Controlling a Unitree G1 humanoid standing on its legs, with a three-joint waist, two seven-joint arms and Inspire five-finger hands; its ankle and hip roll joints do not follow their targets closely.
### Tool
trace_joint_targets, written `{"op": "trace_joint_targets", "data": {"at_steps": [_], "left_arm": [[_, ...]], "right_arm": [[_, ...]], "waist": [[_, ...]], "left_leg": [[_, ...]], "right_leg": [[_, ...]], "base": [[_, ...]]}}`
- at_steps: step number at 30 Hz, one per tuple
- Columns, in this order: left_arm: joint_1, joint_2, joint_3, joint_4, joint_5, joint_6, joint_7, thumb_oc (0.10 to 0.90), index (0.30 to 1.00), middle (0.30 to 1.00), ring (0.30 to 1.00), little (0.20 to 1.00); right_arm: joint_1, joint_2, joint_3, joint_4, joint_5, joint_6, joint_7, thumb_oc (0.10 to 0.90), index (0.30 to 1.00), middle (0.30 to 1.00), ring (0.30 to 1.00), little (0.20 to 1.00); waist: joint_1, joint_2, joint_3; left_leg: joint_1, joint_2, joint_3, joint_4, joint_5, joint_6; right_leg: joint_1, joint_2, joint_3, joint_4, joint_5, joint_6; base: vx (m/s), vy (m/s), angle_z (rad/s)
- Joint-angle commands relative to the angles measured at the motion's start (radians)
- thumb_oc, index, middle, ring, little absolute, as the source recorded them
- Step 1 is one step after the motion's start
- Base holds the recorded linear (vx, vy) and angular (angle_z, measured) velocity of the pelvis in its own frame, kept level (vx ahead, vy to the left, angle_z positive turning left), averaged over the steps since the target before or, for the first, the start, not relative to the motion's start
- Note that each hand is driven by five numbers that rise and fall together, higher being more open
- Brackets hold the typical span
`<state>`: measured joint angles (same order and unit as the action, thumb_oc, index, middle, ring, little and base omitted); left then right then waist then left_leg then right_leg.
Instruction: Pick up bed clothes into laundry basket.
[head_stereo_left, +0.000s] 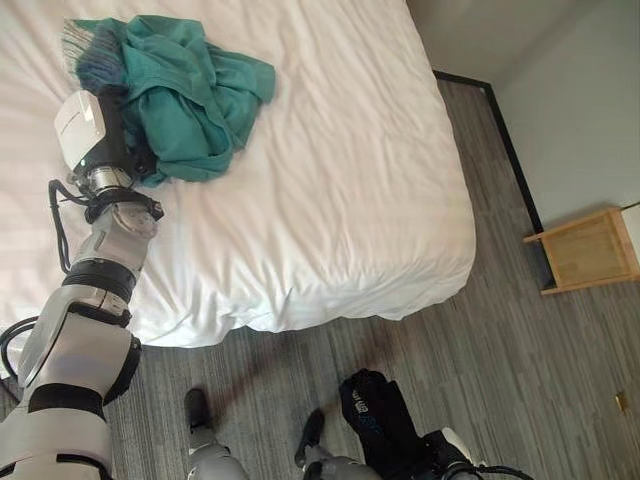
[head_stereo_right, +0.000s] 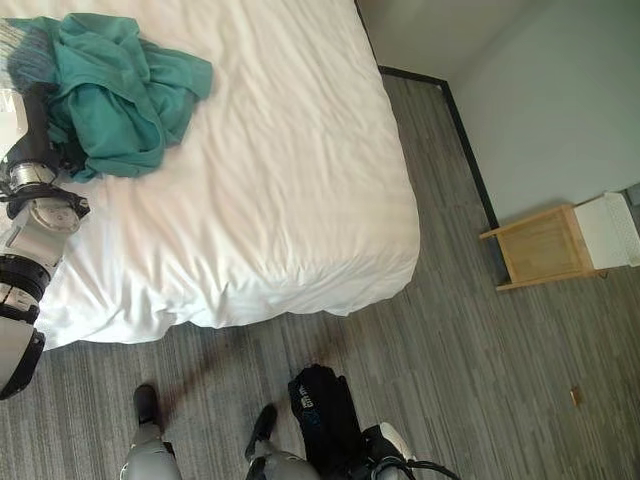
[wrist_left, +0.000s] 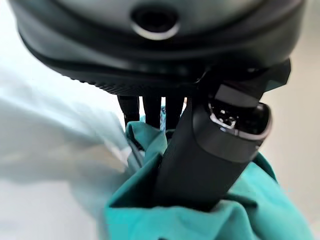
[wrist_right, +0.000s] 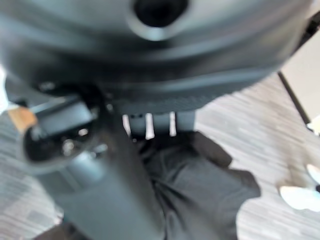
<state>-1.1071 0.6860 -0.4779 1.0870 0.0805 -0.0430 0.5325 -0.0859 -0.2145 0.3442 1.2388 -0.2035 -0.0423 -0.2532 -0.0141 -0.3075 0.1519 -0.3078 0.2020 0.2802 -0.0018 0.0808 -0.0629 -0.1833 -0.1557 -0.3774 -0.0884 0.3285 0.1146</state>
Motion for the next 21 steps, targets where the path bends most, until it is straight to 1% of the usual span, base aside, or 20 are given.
{"op": "trace_joint_targets", "data": {"at_steps": [1, 4, 5, 6, 7, 8, 9, 10, 11, 12, 13, 14, 15, 16, 17, 18, 19, 20, 21], "left_arm": [[-0.148, -0.141, -0.077, -0.046, 0.037, -0.087, -0.027, 0.4, 0.3, 0.3, 0.3, 0.3], [-0.202, -0.173, -0.129, -0.084, 0.068, -0.083, -0.023, 0.4, 0.3, 0.3, 0.3, 0.3], [-0.238, -0.167, -0.146, -0.099, 0.065, -0.079, -0.021, 0.4, 0.3, 0.3, 0.3, 0.3], [-0.239, -0.167, -0.146, -0.099, 0.065, -0.079, -0.021, 0.4, 0.3, 0.3, 0.3, 0.3], [-0.277, -0.156, -0.157, -0.111, 0.034, -0.083, -0.03, 0.4, 0.3, 0.3, 0.3, 0.3], [-0.278, -0.156, -0.157, -0.111, 0.034, -0.083, -0.03, 0.4, 0.3, 0.3, 0.3, 0.3], [-0.331, -0.142, -0.172, -0.159, -0.001, -0.09, -0.021, 0.4, 0.3, 0.3, 0.3, 0.3], [-0.342, -0.127, -0.172, -0.199, -0.016, -0.098, -0.016, 0.4, 0.3, 0.3, 0.3, 0.3], [-0.343, -0.127, -0.172, -0.199, -0.016, -0.097, -0.016, 0.4, 0.3, 0.3, 0.3, 0.3], [-0.343, -0.075, -0.16, -0.299, -0.038, -0.113, -0.008, 0.4, 0.3, 0.3, 0.3, 0.3], [-0.343, -0.074, -0.159, -0.3, -0.038, -0.113, -0.009, 0.4, 0.3, 0.3, 0.3, 0.3], [-0.334, -0.056, -0.147, -0.351, -0.042, -0.118, -0.003, 0.4, 0.3, 0.3, 0.3, 0.3], [-0.291, 0.007, -0.115, -0.486, -0.053, -0.139, 0.0, 0.4, 0.3, 0.3, 0.3, 0.3], [-0.289, 0.008, -0.113, -0.488, -0.053, -0.138, 0.0, 0.4, 0.3, 0.3, 0.3, 0.3], [-0.255, 0.042, -0.089, -0.553, -0.059, -0.142, -0.004, 0.4, 0.3, 0.3, 0.3, 0.3], [-0.252, 0.043, -0.087, -0.555, -0.058, -0.141, -0.005, 0.4, 0.3, 0.3, 0.3, 0.3], [-0.219, 0.073, -0.058, -0.614, -0.056, -0.151, -0.005, 0.4, 0.3, 0.3, 0.3, 0.3], [-0.114, 0.122, 0.027, -0.747, -0.058, -0.16, 0.0, 0.4, 0.3, 0.3, 0.3, 0.3], [0.01, 0.159, 0.115, -0.867, -0.037, -0.16, -0.001, 0.4, 0.3, 0.3, 0.3, 0.3]], "right_arm": [[-0.003, -0.107, -0.034, 0.014, 0.042, 0.025, -0.029, 0.4, 0.3, 0.3, 0.3, 0.3], [0.008, -0.109, -0.032, 0.021, 0.041, 0.026, -0.025, 0.4, 0.3, 0.3, 0.3, 0.3], [0.013, -0.114, -0.03, 0.025, 0.035, 0.032, -0.024, 0.4, 0.3, 0.3, 0.3, 0.3], [0.013, -0.114, -0.03, 0.025, 0.035, 0.032, -0.024, 0.4, 0.3, 0.3, 0.3, 0.3], [0.01, -0.121, -0.029, 0.026, 0.03, 0.037, -0.019, 0.4, 0.3, 0.3, 0.3, 0.3], [0.01, -0.121, -0.029, 0.026, 0.03, 0.037, -0.019, 0.4, 0.3, 0.3, 0.3, 0.3], [0.004, -0.133, -0.029, 0.027, 0.03, 0.04, -0.015, 0.4, 0.3, 0.3, 0.3, 0.3], [-0.001, -0.14, -0.026, 0.025, 0.032, 0.04, -0.01, 0.4, 0.3, 0.3, 0.3, 0.3], [-0.002, -0.141, -0.026, 0.025, 0.032, 0.04, -0.01, 0.4, 0.3, 0.3, 0.3, 0.3], [0.002, -0.155, -0.028, 0.013, 0.032, 0.032, 0.002, 0.4, 0.3, 0.3, 0.3, 0.3], [0.002, -0.155, -0.028, 0.013, 0.032, 0.032, 0.002, 0.4, 0.3, 0.3, 0.3, 0.3], [0.002, -0.16, -0.033, 0.006, 0.035, 0.03, 0.006, 0.4, 0.3, 0.3, 0.3, 0.3], [0.013, -0.169, -0.047, -0.014, 0.047, 0.019, 0.013, 0.4, 0.3, 0.3, 0.3, 0.3], [0.013, -0.17, -0.046, -0.014, 0.047, 0.019, 0.013, 0.4, 0.3, 0.3, 0.3, 0.3], [0.013, -0.17, -0.053, -0.031, 0.053, 0.017, 0.015, 0.4, 0.3, 0.3, 0.3, 0.3], [0.013, -0.171, -0.052, -0.031, 0.053, 0.017, 0.015, 0.4, 0.3, 0.3, 0.3, 0.3], [0.013, -0.171, -0.057, -0.054, 0.056, 0.009, 0.021, 0.4, 0.3, 0.3, 0.3, 0.3], [0.004, -0.186, -0.054, -0.12, 0.054, -0.003, 0.03, 0.4, 0.3, 0.3, 0.3, 0.3], [-0.081, -0.165, -0.004, -0.207, 0.025, -0.007, 0.022, 0.4, 0.3, 0.3, 0.3, 0.3]], "waist": [[-0.012, 0.07, 0.038], [-0.007, 0.085, 0.028], [-0.003, 0.1, 0.016], [-0.003, 0.1, 0.018], [0.011, 0.119, 0.01], [0.012, 0.119, 0.012], [0.019, 0.141, 0.01], [0.022, 0.155, 0.013], [0.022, 0.155, 0.013], [0.034, 0.185, 0.013], [0.035, 0.185, 0.012], [0.041, 0.199, 0.007], [0.055, 0.215, -0.002], [0.056, 0.217, -0.004], [0.067, 0.221, -0.009], [0.067, 0.224, -0.012], [0.084, 0.226, -0.014], [0.1, 0.233, -0.023], [0.175, 0.238, -0.032]], "left_leg": [[0.015, 0.007, -0.068, -0.085, -0.034, -0.055], [0.045, -0.013, -0.073, -0.085, -0.046, -0.046], [0.065, -0.022, -0.073, -0.085, -0.049, -0.039], [0.067, -0.022, -0.073, -0.085, -0.049, -0.039], [0.087, -0.03, -0.076, -0.085, -0.051, -0.032], [0.089, -0.03, -0.076, -0.085, -0.051, -0.032], [0.106, -0.04, -0.083, -0.085, -0.041, -0.024], [0.116, -0.046, -0.087, -0.085, -0.04, -0.019], [0.113, -0.046, -0.086, -0.085, -0.036, -0.019], [0.129, -0.066, -0.096, -0.085, -0.033, -0.003], [0.126, -0.066, -0.094, -0.085, -0.029, -0.003], [0.133, -0.08, -0.103, -0.085, -0.027, 0.005], [0.144, -0.115, -0.13, -0.081, -0.025, 0.017], [0.142, -0.113, -0.129, -0.083, -0.021, 0.017], [0.148, -0.129, -0.144, -0.079, -0.022, 0.018], [0.146, -0.127, -0.143, -0.082, -0.018, 0.018], [0.147, -0.141, -0.157, -0.083, -0.013, 0.019], [0.147, -0.157, -0.185, -0.084, 0.002, 0.011], [0.147, -0.162, -0.207, -0.08, 0.011, 0.0]], "right_leg": [[0.114, -0.081, 0.051, 0.017, 0.036, 0.147], [0.135, -0.084, 0.037, 0.029, 0.006, 0.147], [0.149, -0.084, 0.025, 0.041, -0.015, 0.147], [0.151, -0.084, 0.025, 0.042, -0.015, 0.147], [0.17, -0.084, 0.007, 0.055, -0.042, 0.147], [0.172, -0.085, 0.007, 0.055, -0.042, 0.147], [0.177, -0.077, 0.01, 0.088, -0.089, 0.147], [0.185, -0.067, 0.027, 0.114, -0.119, 0.147], [0.183, -0.068, 0.028, 0.114, -0.117, 0.147], [0.205, -0.045, 0.084, 0.158, -0.196, 0.147], [0.202, -0.045, 0.086, 0.158, -0.193, 0.147], [0.213, -0.031, 0.123, 0.176, -0.226, 0.147], [0.241, -0.008, 0.208, 0.201, -0.277, 0.147], [0.238, -0.006, 0.209, 0.199, -0.273, 0.147], [0.268, -0.011, 0.232, 0.19, -0.292, 0.147], [0.265, -0.009, 0.234, 0.187, -0.287, 0.147], [0.283, -0.013, 0.243, 0.178, -0.311, 0.141], [0.324, -0.009, 0.24, 0.156, -0.34, 0.125], [0.369, -0.002, 0.178, 0.135, -0.392, 0.105]], "base": [[0.02, -0.011, 0.13], [0.05, 0.002, 0.14], [0.06, 0.002, 0.13], [0.08, 0.004, 0.07], [0.04, 0.002, 0.04], [0.08, 0.029, 0.01], [0.02, 0.044, 0.01], [0.02, 0.046, 0.02], [-0.02, 0.111, 0.05], [-0.02, 0.095, 0.09], [-0.02, 0.135, 0.09], [-0.01, 0.019, 0.21], [-0.01, 0.018, 0.26], [0.01, -0.042, 0.36], [0.0, -0.018, 0.41], [-0.02, -0.049, 0.54], [-0.12, -0.165, 0.82], [-0.18, -0.327, 0.76], [-0.17, -0.295, 0.62]]}}
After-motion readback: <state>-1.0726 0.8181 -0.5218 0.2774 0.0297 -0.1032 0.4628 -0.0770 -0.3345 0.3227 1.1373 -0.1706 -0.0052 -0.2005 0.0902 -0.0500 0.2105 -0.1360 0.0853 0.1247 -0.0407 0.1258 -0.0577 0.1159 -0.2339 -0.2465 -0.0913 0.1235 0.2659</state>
